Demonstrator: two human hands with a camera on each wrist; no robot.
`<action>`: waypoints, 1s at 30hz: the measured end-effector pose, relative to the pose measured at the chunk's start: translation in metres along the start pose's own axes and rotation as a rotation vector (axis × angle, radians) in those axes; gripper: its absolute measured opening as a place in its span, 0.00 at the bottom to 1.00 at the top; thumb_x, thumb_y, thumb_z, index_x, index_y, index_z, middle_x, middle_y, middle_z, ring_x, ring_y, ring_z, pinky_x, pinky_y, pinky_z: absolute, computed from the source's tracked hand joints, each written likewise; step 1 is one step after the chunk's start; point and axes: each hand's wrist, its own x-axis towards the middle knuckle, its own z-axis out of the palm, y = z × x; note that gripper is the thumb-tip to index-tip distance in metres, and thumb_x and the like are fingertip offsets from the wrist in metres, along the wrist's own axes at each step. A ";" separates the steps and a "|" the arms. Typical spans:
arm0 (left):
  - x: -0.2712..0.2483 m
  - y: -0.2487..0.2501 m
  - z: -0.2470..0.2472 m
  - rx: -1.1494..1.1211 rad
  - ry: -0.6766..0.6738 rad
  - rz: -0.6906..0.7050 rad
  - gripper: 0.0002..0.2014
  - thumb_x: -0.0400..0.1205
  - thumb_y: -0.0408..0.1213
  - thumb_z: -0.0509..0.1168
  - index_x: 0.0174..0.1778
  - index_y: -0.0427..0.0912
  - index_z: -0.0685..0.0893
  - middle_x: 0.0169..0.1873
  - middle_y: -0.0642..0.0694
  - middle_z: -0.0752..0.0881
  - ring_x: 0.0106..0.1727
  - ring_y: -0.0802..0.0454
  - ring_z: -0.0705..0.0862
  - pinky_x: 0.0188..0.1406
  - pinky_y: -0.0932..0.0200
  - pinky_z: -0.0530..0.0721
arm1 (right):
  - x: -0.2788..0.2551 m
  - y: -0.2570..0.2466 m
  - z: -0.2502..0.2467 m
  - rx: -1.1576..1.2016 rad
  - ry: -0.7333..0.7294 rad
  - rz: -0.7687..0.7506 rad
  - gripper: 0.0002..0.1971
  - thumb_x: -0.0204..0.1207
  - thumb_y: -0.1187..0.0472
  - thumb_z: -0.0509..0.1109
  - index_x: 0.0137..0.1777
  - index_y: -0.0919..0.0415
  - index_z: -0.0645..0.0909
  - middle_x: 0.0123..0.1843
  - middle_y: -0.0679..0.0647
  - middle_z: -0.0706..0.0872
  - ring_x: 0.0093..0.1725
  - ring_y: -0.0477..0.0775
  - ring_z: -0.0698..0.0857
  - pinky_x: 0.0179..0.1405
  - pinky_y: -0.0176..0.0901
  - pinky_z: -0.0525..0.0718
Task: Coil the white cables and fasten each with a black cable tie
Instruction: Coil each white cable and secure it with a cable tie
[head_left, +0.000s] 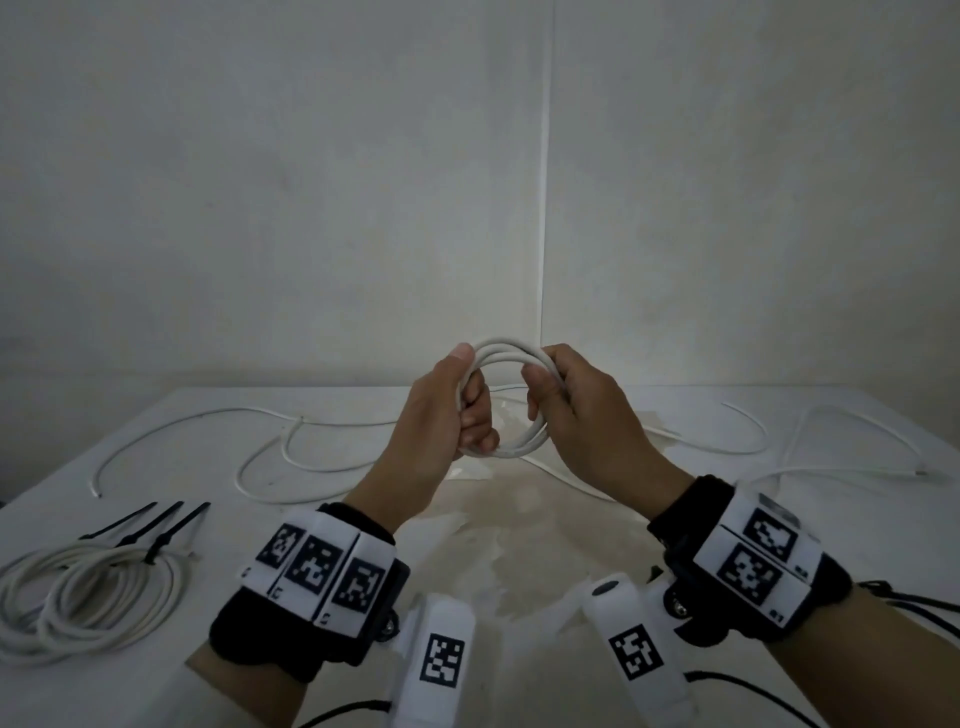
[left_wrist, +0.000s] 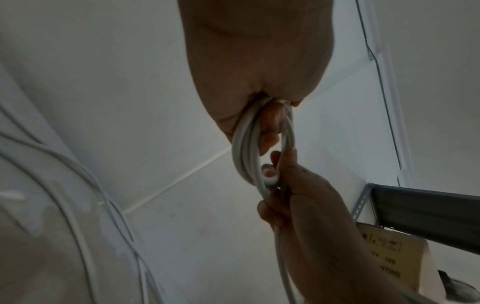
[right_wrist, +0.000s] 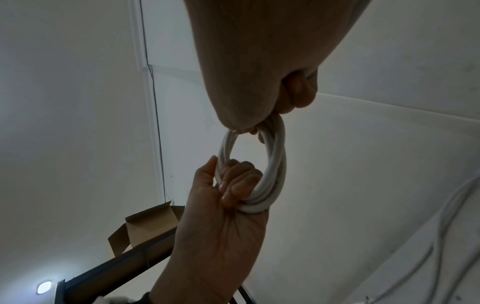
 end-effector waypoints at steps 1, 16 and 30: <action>0.000 -0.002 -0.001 -0.007 -0.006 -0.011 0.22 0.87 0.44 0.46 0.25 0.43 0.64 0.15 0.52 0.63 0.15 0.56 0.60 0.21 0.62 0.70 | 0.000 0.000 0.000 -0.034 -0.026 0.003 0.13 0.83 0.54 0.56 0.35 0.44 0.66 0.26 0.42 0.76 0.27 0.40 0.77 0.29 0.32 0.71; -0.005 -0.011 0.017 -0.017 0.097 -0.119 0.22 0.84 0.46 0.58 0.24 0.44 0.65 0.14 0.54 0.60 0.15 0.57 0.60 0.21 0.61 0.68 | 0.005 0.001 -0.018 -0.286 -0.242 0.010 0.10 0.82 0.50 0.56 0.49 0.54 0.75 0.36 0.55 0.83 0.34 0.55 0.79 0.36 0.47 0.73; -0.004 -0.016 0.033 -0.243 0.317 -0.013 0.23 0.83 0.44 0.57 0.21 0.44 0.63 0.12 0.54 0.60 0.14 0.57 0.59 0.16 0.65 0.66 | -0.003 0.005 0.005 -0.132 0.157 0.041 0.27 0.76 0.37 0.48 0.52 0.54 0.81 0.37 0.49 0.82 0.42 0.46 0.71 0.34 0.33 0.66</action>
